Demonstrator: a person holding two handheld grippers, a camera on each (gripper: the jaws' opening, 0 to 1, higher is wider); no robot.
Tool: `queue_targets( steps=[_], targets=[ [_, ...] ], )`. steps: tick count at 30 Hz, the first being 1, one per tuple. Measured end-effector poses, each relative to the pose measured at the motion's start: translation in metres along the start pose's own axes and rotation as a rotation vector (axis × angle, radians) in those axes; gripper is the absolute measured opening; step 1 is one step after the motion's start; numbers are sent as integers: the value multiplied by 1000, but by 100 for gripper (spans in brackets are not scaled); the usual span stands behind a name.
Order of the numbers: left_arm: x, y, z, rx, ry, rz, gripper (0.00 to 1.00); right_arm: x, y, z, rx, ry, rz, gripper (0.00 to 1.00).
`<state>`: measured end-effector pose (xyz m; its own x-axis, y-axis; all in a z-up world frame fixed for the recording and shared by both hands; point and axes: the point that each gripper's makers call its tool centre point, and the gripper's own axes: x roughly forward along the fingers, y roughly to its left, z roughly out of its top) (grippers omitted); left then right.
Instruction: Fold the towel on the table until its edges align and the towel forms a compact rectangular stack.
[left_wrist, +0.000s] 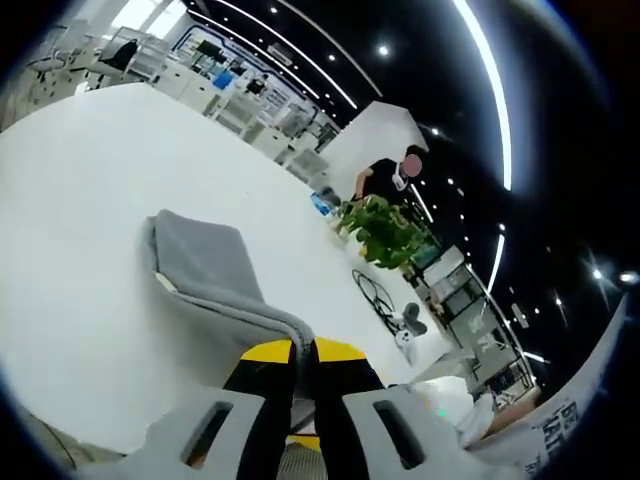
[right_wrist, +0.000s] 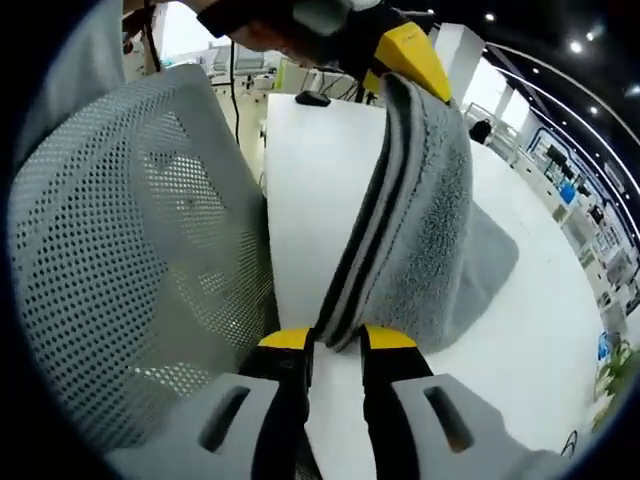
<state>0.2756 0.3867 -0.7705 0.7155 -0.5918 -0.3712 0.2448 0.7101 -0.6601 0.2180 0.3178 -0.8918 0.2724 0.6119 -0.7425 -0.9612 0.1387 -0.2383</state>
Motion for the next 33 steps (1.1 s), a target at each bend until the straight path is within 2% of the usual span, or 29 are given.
queue_targets(
  steps=[2,5,9,15,18,23,26,28,33],
  targets=[
    [0,1,-1,0,3,3,6,3,0,-2,-24,3,8,18],
    [-1,3,-1,-5,-2,6,6,8,0,-10,-77,44,22,19],
    [-2,7,-1,-8,-4,16,6,10,0,-12,-61,34,29,18],
    [-4,9,-2,-17,-9,22,6,14,2,-7,-94,12,20,16],
    [-4,11,-2,-20,-9,26,6,19,1,-6,-73,19,23,18],
    [-5,12,-1,-25,-12,28,6,19,8,4,36,0,49,27],
    [-5,14,-1,-25,-10,30,6,25,9,5,146,-7,44,31],
    [-5,14,-1,-26,-10,32,6,28,4,8,257,-27,27,30],
    [-5,14,-1,-23,-11,31,6,32,-11,9,371,-33,-18,19]
  ],
)
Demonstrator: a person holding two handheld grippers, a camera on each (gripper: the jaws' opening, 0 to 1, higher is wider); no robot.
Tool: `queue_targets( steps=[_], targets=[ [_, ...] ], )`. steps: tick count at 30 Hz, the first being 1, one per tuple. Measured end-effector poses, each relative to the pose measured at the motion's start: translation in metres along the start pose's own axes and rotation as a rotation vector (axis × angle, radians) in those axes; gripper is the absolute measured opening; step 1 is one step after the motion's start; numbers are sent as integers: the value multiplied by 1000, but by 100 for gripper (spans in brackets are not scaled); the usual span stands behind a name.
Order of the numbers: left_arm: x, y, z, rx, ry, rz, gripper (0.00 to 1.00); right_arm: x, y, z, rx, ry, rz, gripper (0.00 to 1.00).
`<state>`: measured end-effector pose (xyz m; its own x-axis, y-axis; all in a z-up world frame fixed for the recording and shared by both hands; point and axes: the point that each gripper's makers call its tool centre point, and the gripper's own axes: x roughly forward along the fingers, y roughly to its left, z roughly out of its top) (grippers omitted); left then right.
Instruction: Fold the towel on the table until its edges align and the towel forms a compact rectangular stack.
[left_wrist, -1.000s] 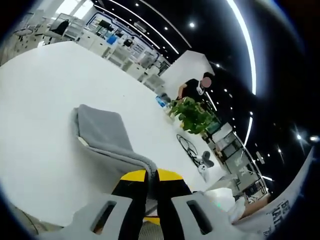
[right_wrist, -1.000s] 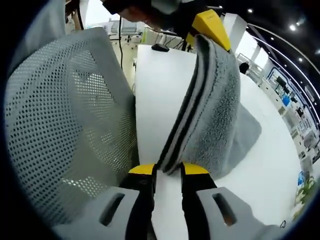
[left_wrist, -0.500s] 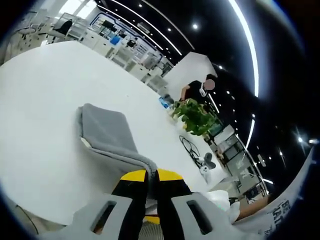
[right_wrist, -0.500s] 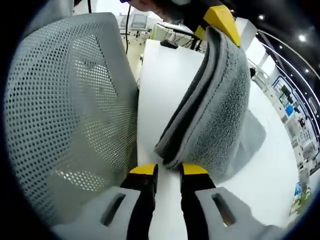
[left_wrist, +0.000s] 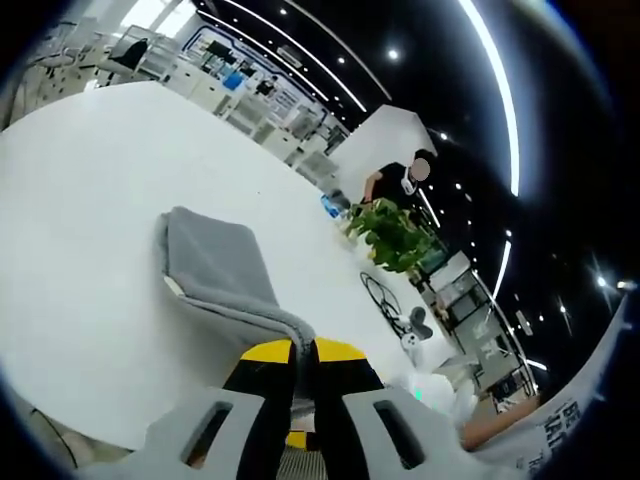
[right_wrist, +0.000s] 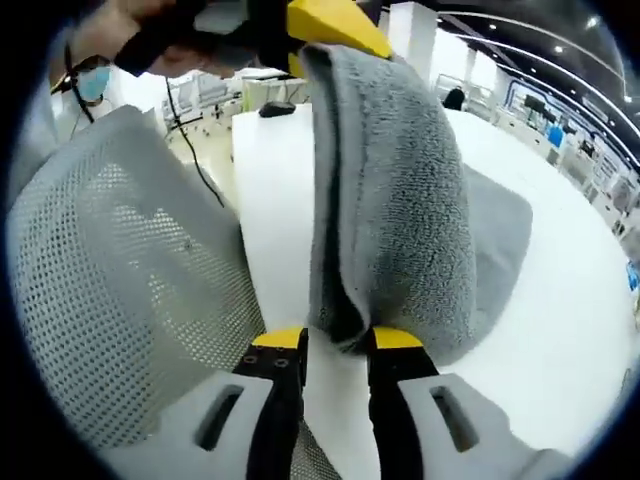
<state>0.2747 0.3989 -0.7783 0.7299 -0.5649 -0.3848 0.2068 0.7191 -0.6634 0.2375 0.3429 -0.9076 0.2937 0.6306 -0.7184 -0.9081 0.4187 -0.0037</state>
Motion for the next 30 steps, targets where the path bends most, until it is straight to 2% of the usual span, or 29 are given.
queue_targets(
  steps=[4,8,10,13,14,16,20,24,27,30],
  targets=[
    [0,1,-1,1,2,1,6,4,-7,0,4,7,-31,11],
    [-2,2,-2,0,6,4,6,4,-6,-1,-16,18,-30,11],
    [-3,3,-2,-1,6,5,6,2,-2,-1,-29,22,-16,14],
    [-3,4,-2,1,8,6,6,1,11,-2,2,5,35,28],
    [-3,4,-2,2,8,5,6,1,13,-2,-1,6,35,32],
    [-3,3,-2,1,5,5,6,4,14,-1,-9,14,21,33],
    [-2,3,-2,-4,-1,4,6,7,2,4,94,17,-25,25],
    [-3,4,-3,7,1,4,6,11,-6,7,148,15,-43,21],
    [-4,6,-4,7,1,6,6,13,-7,7,136,12,-55,16],
    [-6,9,-3,4,-4,14,6,9,-15,5,131,0,-76,0]
  ],
)
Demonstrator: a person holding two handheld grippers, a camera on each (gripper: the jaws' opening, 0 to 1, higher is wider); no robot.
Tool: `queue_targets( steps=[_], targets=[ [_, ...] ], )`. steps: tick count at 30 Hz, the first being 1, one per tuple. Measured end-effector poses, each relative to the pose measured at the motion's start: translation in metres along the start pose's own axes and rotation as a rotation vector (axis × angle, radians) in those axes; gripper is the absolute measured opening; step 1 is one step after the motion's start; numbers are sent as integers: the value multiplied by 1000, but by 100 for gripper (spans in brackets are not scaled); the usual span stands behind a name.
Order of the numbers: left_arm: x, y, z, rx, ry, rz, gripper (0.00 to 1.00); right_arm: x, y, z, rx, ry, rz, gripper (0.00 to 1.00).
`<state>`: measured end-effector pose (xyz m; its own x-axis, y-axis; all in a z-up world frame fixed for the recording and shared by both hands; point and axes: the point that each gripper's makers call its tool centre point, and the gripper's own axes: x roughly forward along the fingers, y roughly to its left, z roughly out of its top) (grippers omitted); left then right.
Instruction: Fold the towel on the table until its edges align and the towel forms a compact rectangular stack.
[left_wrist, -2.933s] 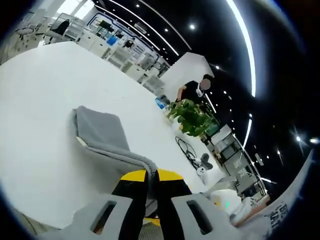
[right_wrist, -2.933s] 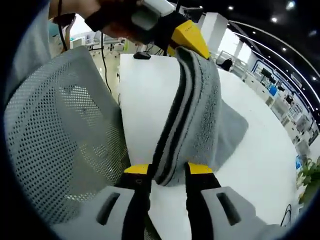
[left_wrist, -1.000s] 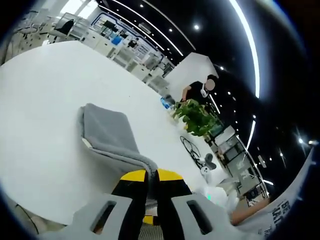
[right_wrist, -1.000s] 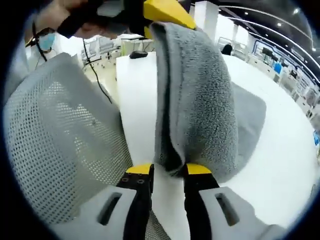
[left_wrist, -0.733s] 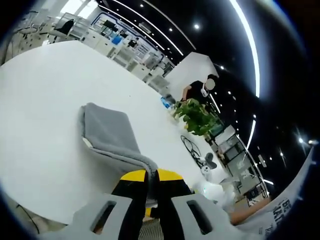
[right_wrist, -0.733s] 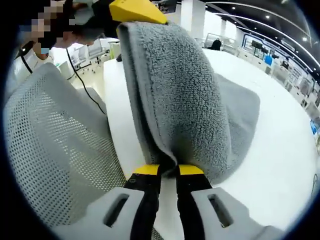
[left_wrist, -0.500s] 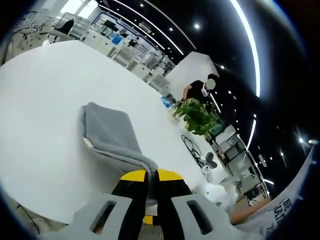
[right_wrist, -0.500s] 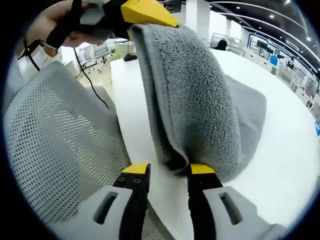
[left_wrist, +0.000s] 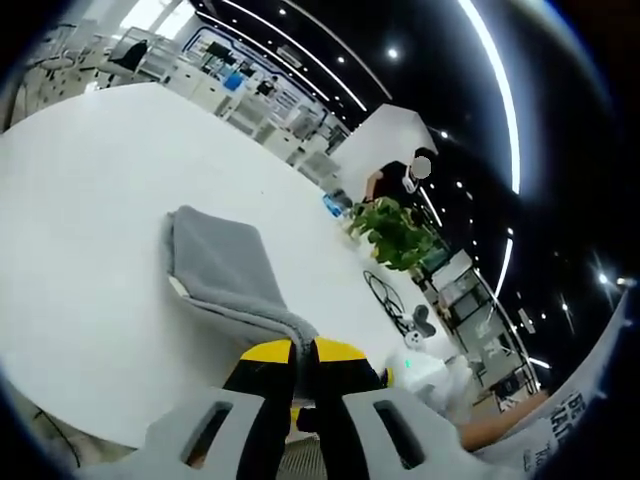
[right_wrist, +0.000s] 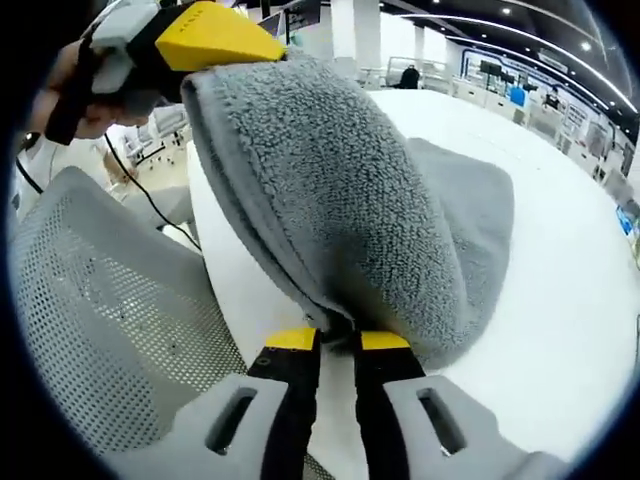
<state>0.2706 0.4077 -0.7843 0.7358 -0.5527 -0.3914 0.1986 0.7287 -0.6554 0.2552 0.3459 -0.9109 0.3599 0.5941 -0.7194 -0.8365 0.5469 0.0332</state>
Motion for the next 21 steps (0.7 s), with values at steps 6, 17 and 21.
queue_targets(
  steps=[6,17,21],
  targets=[
    [-1,4,-2,-3,4,7,6,-6,-2,-6,39,-12,16,0],
    [-2,6,-7,7,26,12,6,-32,-6,-19,-9,11,33,0],
    [-4,7,-14,9,51,20,6,-50,-11,-25,-30,31,38,0]
  ],
)
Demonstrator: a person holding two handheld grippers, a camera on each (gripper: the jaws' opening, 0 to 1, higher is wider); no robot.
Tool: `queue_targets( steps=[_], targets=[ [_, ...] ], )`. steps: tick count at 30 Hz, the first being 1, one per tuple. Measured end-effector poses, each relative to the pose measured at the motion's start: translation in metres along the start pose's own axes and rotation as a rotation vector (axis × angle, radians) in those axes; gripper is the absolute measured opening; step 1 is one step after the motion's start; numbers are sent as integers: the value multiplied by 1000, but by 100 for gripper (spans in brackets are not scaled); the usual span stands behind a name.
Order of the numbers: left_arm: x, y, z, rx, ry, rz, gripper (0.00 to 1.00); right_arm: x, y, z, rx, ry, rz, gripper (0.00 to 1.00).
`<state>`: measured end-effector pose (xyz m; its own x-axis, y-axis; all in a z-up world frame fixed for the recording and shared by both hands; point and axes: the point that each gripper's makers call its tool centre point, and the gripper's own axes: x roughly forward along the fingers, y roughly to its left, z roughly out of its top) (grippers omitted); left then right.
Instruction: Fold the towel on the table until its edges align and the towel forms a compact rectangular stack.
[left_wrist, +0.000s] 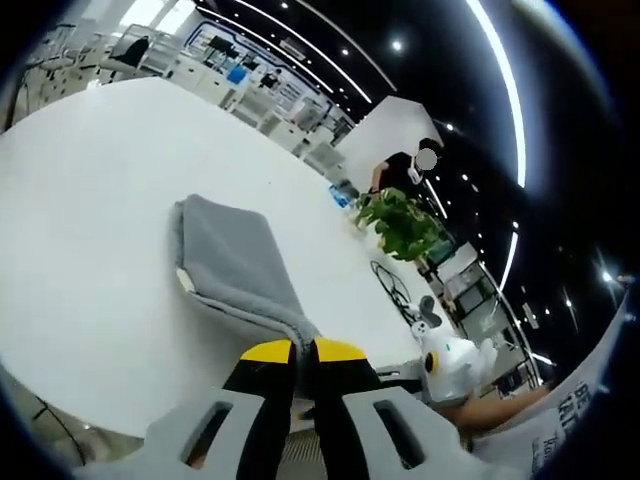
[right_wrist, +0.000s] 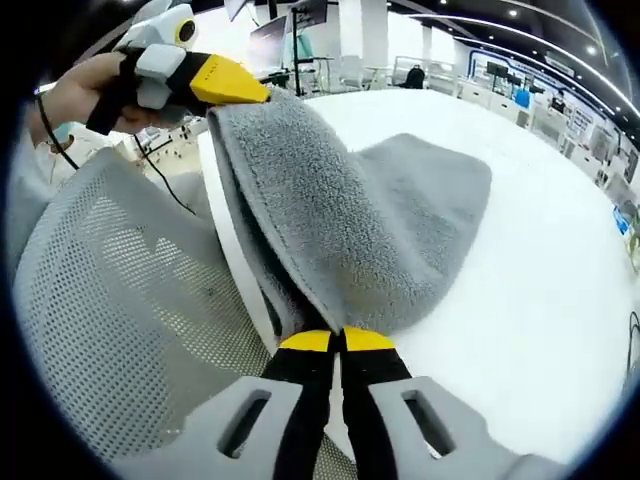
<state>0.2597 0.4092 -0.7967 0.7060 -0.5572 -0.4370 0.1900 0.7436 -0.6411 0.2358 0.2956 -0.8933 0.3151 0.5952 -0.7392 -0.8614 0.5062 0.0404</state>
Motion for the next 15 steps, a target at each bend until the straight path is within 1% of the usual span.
queue_targets(
  steps=[5,6,11,15],
  targets=[
    [-4,3,-8,-16,16,9,6,-16,-7,4,-43,13,1,0],
    [-5,4,-10,-23,16,12,6,-19,-8,6,-65,15,3,0],
    [-11,6,-12,-39,22,19,6,-32,-17,23,-85,1,11,0],
    [-16,5,-9,-40,25,17,6,-42,-21,35,-103,-4,37,0]
  ],
)
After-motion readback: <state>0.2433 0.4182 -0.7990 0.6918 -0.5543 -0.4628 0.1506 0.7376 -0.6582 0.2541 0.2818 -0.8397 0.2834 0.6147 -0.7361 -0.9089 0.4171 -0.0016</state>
